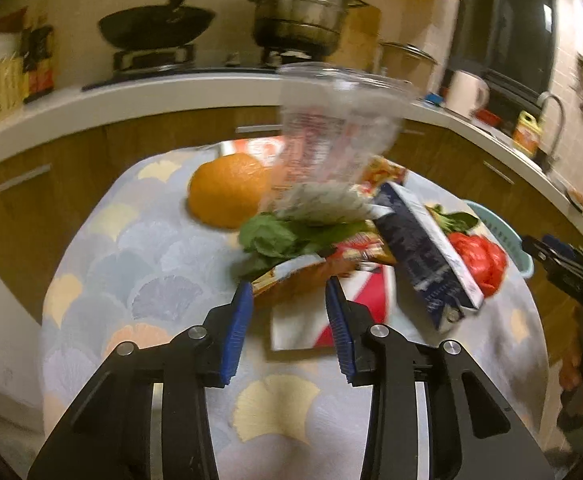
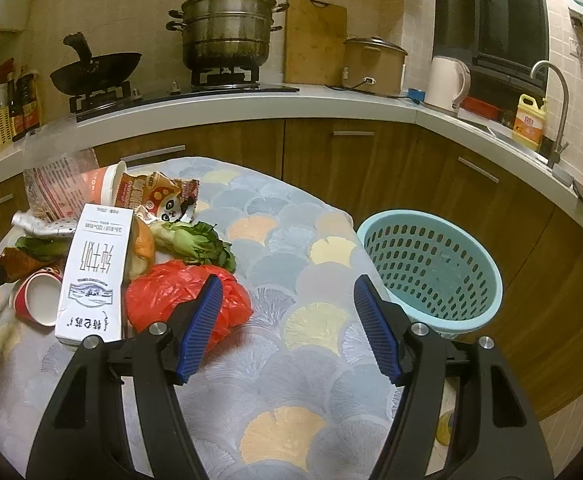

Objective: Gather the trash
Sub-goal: 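Reach the left tool to the white-and-red paper cup and grasp it, then grasp the red plastic bag with the right tool while the left tool holds the cup, then carry the red bag and paper cup over the blue basket and open both tools, then grasp the white milk carton with the right tool while the left grasps polka-dot paper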

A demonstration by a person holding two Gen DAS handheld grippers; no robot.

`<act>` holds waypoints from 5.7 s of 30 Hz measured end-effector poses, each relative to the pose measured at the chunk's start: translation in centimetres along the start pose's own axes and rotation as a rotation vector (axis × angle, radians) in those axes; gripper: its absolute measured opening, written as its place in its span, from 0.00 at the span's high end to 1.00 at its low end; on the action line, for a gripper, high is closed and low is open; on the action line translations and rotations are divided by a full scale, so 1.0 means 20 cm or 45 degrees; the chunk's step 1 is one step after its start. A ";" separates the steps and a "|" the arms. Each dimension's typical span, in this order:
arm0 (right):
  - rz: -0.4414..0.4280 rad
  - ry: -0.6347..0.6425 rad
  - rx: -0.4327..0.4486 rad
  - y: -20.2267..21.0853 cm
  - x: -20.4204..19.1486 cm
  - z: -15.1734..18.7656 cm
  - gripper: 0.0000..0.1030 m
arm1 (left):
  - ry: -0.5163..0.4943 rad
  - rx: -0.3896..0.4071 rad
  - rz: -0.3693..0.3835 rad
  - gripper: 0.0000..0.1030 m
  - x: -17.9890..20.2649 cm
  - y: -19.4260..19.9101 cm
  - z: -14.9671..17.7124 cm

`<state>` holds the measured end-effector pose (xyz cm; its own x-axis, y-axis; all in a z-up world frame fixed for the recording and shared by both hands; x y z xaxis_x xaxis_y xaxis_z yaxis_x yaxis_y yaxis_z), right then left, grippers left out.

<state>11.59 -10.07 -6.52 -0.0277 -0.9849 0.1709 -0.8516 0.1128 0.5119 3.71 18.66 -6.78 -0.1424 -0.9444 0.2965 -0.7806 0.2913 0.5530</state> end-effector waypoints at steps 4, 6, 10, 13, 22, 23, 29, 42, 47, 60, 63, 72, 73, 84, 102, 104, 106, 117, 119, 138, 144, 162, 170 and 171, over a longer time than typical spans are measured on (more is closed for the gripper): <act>0.002 -0.008 -0.016 -0.03 0.01 0.01 0.38 | -0.077 -0.017 0.025 0.60 0.07 -0.01 -0.01; -0.001 -0.008 -0.024 -0.03 0.01 0.02 0.38 | -0.078 -0.027 -0.001 0.58 0.04 -0.05 -0.03; 0.002 -0.004 -0.021 -0.03 0.02 0.02 0.38 | -0.081 -0.044 -0.004 0.58 0.01 -0.10 -0.07; 0.004 -0.009 -0.023 -0.04 0.02 0.01 0.38 | -0.094 -0.037 -0.062 0.58 -0.03 -0.11 -0.10; -0.001 -0.007 -0.035 -0.06 0.02 0.01 0.38 | -0.142 -0.096 0.008 0.48 0.03 -0.13 -0.05; 0.000 -0.005 -0.032 -0.05 0.02 0.01 0.38 | -0.151 -0.110 0.026 0.48 0.05 -0.13 -0.04; 0.000 -0.016 -0.034 -0.05 0.03 0.01 0.38 | -0.187 -0.151 0.024 0.48 0.07 -0.13 0.00; -0.025 -0.016 -0.034 -0.04 0.02 0.02 0.38 | 0.171 -0.124 0.053 0.19 0.06 -0.17 0.10; -0.027 -0.038 -0.037 -0.04 0.06 0.01 0.38 | 0.218 -0.184 0.005 0.19 0.06 -0.29 0.12; -0.369 0.175 -0.079 -0.03 -0.22 0.08 0.27 | 0.225 -0.140 0.059 0.30 0.15 -0.23 0.17; -0.400 0.215 -0.104 -0.05 -0.30 0.10 0.24 | 0.228 -0.133 0.090 0.30 0.19 -0.18 0.20; -0.534 0.173 -0.276 -0.15 -0.41 0.13 0.45 | 0.171 -0.105 0.161 0.29 0.34 -0.11 0.22; -0.566 0.170 -0.276 -0.13 -0.42 0.14 0.49 | 0.160 -0.100 0.165 0.29 0.36 -0.10 0.22; -0.579 0.114 -0.104 0.06 -0.20 0.02 0.57 | 0.034 -0.012 0.243 0.29 0.66 -0.05 0.07; -0.130 -0.082 0.002 -0.32 0.67 -0.16 0.57 | -0.112 -0.120 0.364 0.29 1.21 -0.71 -0.31; -0.079 -0.125 -0.040 -0.42 0.78 -0.14 0.57 | -0.111 -0.160 0.374 0.29 1.28 -0.83 -0.33; -0.033 -0.149 -0.083 -0.50 0.87 -0.10 0.57 | -0.108 -0.196 0.378 0.29 1.33 -0.92 -0.33; 0.065 -0.222 -0.342 -0.92 1.06 0.17 0.57 | -0.097 -0.394 0.405 0.29 1.54 -1.50 -0.27; 0.067 -0.220 -0.379 -0.97 1.06 0.19 0.57 | -0.093 -0.421 0.394 0.29 1.55 -1.57 -0.25; 0.090 -0.194 -0.426 -1.04 1.10 0.24 0.50 | 0.008 -0.490 0.402 0.28 1.48 -1.71 -0.18; 0.061 -0.217 -0.369 -0.93 1.08 0.16 0.50 | -0.010 -0.376 0.405 0.28 1.46 -1.52 -0.24; -0.224 -0.021 -0.072 -0.38 0.36 -0.13 0.50 | 0.002 0.108 0.092 0.28 0.97 -0.50 -0.42; -0.397 0.076 -0.048 -0.22 -0.09 -0.07 0.50 | 0.106 0.195 -0.180 0.28 0.49 -0.15 -0.31; -0.414 0.089 -0.049 -0.21 -0.13 -0.06 0.50 | 0.125 0.183 -0.206 0.28 0.41 -0.12 -0.28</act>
<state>15.82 -7.72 -8.04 0.2796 -0.9588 0.0498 -0.7892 -0.2000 0.5806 7.86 11.01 -1.36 0.0460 -0.9556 0.2910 -0.8680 0.1059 0.4851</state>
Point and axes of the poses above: each gripper's, at about its wrist camera, not at the fingertips, and y roughly against the way its jaws point, x to its right, z to its underside, the point moved 9 cm from there along -y, roughly the way its jaws point, and after that the axes turned 15 degrees about z, right-handed, at the moved point
